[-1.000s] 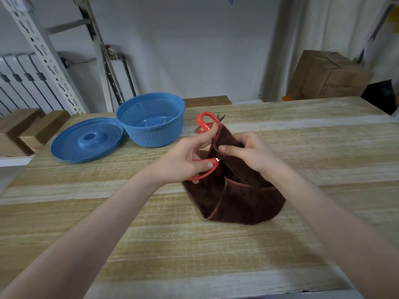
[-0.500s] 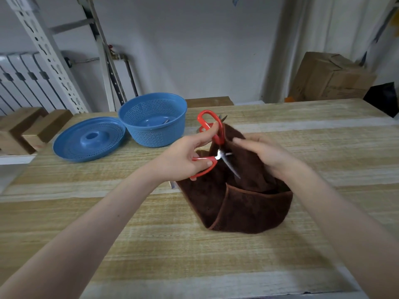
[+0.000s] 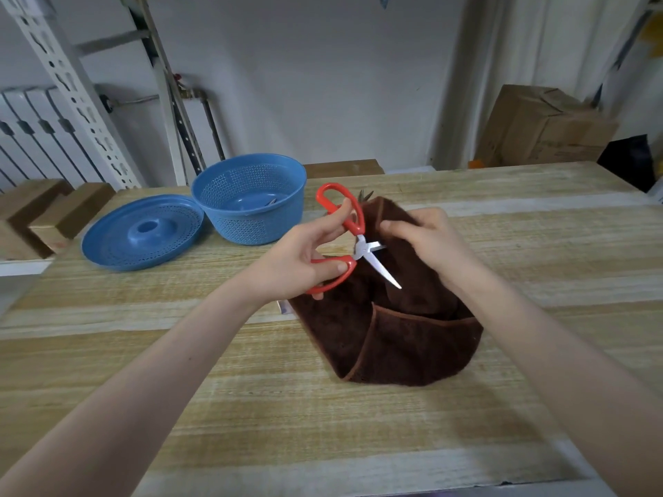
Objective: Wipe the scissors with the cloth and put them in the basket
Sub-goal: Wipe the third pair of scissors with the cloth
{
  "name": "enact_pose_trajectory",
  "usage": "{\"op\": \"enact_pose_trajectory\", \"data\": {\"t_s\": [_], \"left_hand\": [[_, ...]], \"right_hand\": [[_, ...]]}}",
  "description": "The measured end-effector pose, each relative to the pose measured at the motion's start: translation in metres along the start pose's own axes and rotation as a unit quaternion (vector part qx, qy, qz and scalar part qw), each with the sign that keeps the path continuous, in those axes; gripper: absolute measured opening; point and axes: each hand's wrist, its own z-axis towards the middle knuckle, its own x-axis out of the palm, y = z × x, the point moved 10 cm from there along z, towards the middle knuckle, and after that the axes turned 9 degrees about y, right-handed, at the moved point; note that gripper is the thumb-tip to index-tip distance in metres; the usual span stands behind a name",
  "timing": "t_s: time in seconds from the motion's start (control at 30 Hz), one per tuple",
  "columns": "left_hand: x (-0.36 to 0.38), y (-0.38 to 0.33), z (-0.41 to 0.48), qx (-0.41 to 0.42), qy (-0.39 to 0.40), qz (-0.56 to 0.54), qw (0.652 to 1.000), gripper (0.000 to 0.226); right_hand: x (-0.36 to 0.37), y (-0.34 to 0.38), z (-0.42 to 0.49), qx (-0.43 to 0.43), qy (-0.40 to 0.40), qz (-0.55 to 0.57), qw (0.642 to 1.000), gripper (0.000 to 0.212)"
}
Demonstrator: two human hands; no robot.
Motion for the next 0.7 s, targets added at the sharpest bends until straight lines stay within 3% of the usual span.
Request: {"op": "enact_pose_trajectory", "data": {"t_s": [0.07, 0.23, 0.3, 0.37, 0.43, 0.53, 0.7], "left_hand": [[-0.004, 0.006, -0.005, -0.019, -0.006, -0.01, 1.0, 0.081], [-0.009, 0.004, -0.008, -0.012, -0.009, 0.001, 1.0, 0.082], [-0.008, 0.001, -0.007, -0.007, -0.006, 0.02, 1.0, 0.083], [-0.009, -0.004, -0.005, 0.006, -0.007, 0.037, 0.999, 0.082], [-0.007, -0.007, -0.003, 0.013, -0.004, 0.041, 0.999, 0.082], [-0.006, -0.007, -0.003, 0.01, 0.005, 0.043, 0.999, 0.081], [-0.003, -0.003, -0.005, 0.001, 0.026, 0.07, 0.997, 0.079]], "right_hand": [[-0.015, -0.008, 0.001, 0.014, -0.04, 0.04, 0.998, 0.017], [-0.013, 0.015, 0.004, -0.055, -0.017, 0.018, 0.998, 0.029], [0.004, 0.027, 0.001, -0.08, 0.041, -0.065, 0.994, 0.027], [0.032, 0.03, -0.003, -0.097, 0.117, -0.219, 0.964, 0.017], [0.043, 0.031, -0.004, -0.123, 0.12, -0.282, 0.944, 0.015], [0.039, 0.029, -0.004, -0.128, 0.127, -0.216, 0.96, 0.023], [0.028, 0.001, 0.005, -0.08, 0.165, -0.16, 0.97, 0.005]]}}
